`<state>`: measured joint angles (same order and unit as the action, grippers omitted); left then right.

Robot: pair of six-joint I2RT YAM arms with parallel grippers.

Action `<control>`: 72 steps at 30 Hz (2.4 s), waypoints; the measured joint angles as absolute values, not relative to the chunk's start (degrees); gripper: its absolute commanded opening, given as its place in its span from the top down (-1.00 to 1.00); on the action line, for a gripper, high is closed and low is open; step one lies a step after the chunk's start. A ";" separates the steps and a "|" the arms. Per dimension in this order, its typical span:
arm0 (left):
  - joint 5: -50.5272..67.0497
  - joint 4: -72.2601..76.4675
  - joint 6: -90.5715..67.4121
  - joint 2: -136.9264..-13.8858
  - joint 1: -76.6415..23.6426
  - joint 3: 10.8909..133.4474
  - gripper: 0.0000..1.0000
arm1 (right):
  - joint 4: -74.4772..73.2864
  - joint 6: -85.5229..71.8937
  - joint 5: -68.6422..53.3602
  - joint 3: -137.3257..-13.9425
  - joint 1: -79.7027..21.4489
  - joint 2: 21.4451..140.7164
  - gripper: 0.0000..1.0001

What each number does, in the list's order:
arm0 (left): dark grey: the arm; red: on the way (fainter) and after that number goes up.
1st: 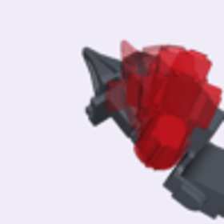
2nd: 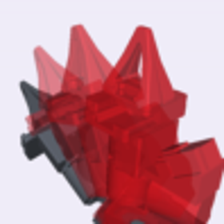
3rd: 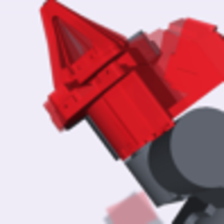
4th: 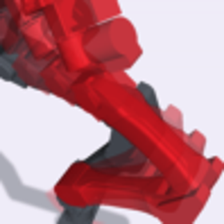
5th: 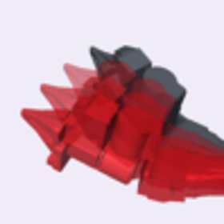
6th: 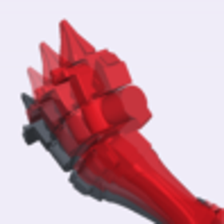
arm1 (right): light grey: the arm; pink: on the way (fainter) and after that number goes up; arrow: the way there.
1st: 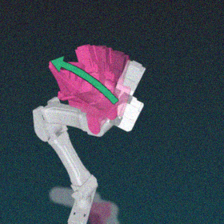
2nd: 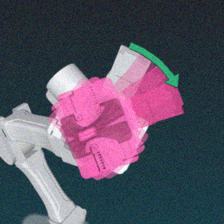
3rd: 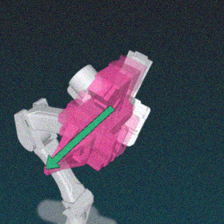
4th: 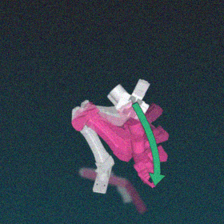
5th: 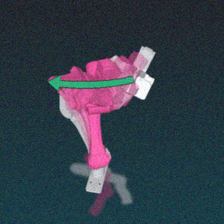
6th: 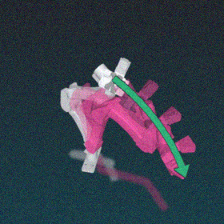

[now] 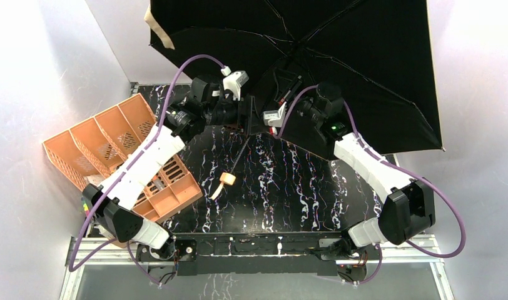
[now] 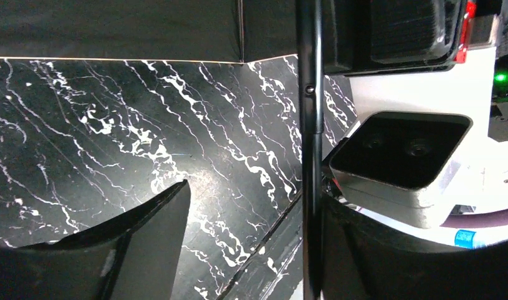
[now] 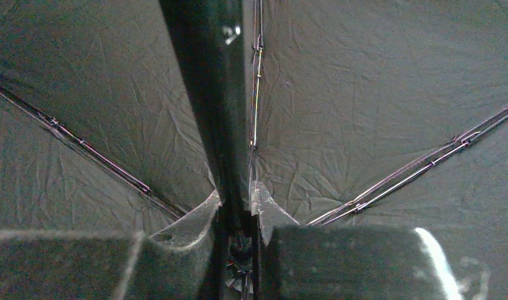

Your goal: Put away the umbrella

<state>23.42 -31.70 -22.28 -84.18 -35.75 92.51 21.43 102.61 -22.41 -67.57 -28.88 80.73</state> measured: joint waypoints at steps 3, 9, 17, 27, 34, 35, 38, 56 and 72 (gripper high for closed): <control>23.83 -30.06 -22.92 -83.85 -36.25 90.65 0.26 | 22.28 102.28 -22.17 -67.11 -29.32 80.73 1.00; 24.40 -27.81 -23.66 -82.17 -36.91 88.33 0.93 | 24.71 101.95 -22.15 -65.08 -29.52 80.66 0.57; 22.74 -27.35 -23.81 -81.43 -36.88 86.94 1.00 | 18.74 96.95 -23.24 -59.70 -29.56 73.30 -0.33; 21.45 -24.23 -23.16 -81.38 -36.91 83.57 1.00 | 20.88 62.70 -25.82 -45.25 -29.65 58.54 -0.53; 20.93 -21.47 -23.16 -80.75 -36.91 80.25 1.00 | 24.69 16.84 -15.05 -43.33 -29.74 56.93 -0.43; 20.80 -21.30 -23.16 -80.53 -36.91 79.90 1.00 | 24.62 8.21 -12.19 -43.33 -29.74 56.99 -0.42; 20.47 -20.80 -23.20 -79.96 -36.97 78.98 1.00 | 22.98 -7.53 -7.44 -44.07 -29.74 58.00 -0.44; 16.67 -16.84 -25.65 -79.68 -42.28 74.98 1.00 | 24.93 -57.01 0.36 -50.92 -29.76 66.39 -0.41; 14.74 -11.99 -33.56 -74.72 -42.87 70.91 1.00 | 43.81 -60.75 2.81 -47.72 -29.78 73.38 -0.01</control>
<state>14.74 -11.99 -33.56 -74.72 -42.87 70.91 43.81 -60.75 2.81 -47.72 -29.78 73.38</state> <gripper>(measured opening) 0.087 0.514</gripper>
